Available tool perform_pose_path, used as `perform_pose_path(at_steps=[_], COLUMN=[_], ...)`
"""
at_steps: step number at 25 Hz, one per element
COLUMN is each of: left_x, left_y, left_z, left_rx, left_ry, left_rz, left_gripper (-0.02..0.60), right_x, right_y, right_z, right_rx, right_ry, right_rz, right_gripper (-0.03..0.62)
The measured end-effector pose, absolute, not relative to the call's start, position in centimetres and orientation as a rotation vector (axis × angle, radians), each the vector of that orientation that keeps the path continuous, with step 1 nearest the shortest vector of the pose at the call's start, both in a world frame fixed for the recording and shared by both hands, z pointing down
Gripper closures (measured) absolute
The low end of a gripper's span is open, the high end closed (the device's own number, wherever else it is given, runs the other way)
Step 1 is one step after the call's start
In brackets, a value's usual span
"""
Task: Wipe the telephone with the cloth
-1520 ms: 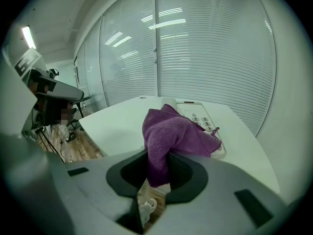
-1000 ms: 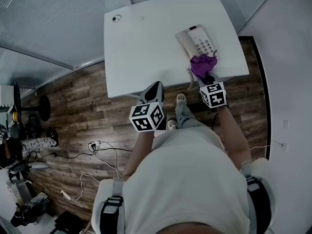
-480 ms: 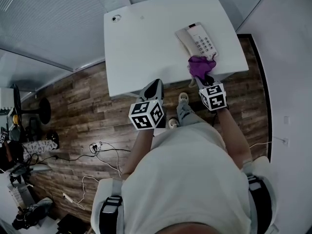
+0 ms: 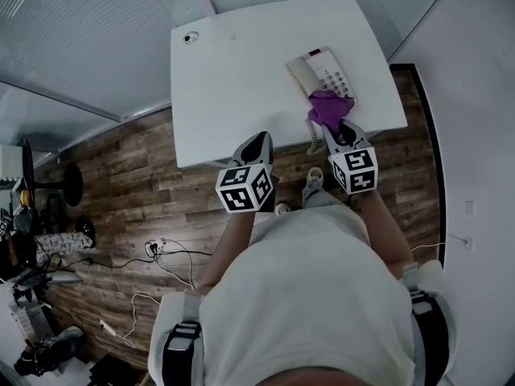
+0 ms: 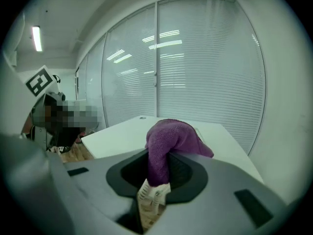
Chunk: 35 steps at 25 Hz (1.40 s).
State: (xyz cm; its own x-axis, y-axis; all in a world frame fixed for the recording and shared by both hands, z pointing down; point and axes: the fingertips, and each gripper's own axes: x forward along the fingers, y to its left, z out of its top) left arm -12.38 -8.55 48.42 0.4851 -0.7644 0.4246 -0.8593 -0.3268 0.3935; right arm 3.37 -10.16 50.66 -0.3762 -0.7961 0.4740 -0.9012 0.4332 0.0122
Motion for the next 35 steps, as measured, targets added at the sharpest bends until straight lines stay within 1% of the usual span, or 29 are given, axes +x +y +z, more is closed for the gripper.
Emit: perform_pose_path(at_steps=[15, 16, 17, 18, 21, 26, 35], left_x=[-5.1, -4.7, -4.2, -3.8, -2.9, -1.4, 0.8], left_y=[-14.8, -15.1, -15.3, -15.6, -16.4, -18.2, -20.8], left_z=[49.2, 49.4, 49.6, 49.9, 50.6, 51.7, 53.2], left_rx=[2.135, 2.13, 2.123, 2.114, 2.082, 2.031, 1.934], left_ry=[-1.339, -1.339, -1.339, -1.344, -1.376, -1.401, -1.51], left_rz=[0.221, 0.226, 0.233, 0.239, 0.25, 0.261, 0.269], left_gripper=[0.555, 0.523, 0.46, 0.424, 0.421, 0.381, 0.34], right_x=[7.1, 7.3, 7.6, 7.8, 8.4, 9.9, 11.9], right_y=[-18.0, -18.3, -18.7, -19.0, -19.9, -21.6, -23.7], right_z=[46.0, 45.9, 45.9, 45.9, 45.8, 45.6, 46.1], right_rx=[1.417, 1.412, 1.407, 1.403, 1.399, 1.412, 1.398], right_ry=[-2.415, -2.422, -2.429, -2.439, -2.481, -2.513, -2.536], right_rz=[0.235, 0.236, 0.237, 0.24, 0.257, 0.259, 0.277], right_gripper=[0.505, 0.505, 0.505, 0.505, 0.505, 0.505, 0.505])
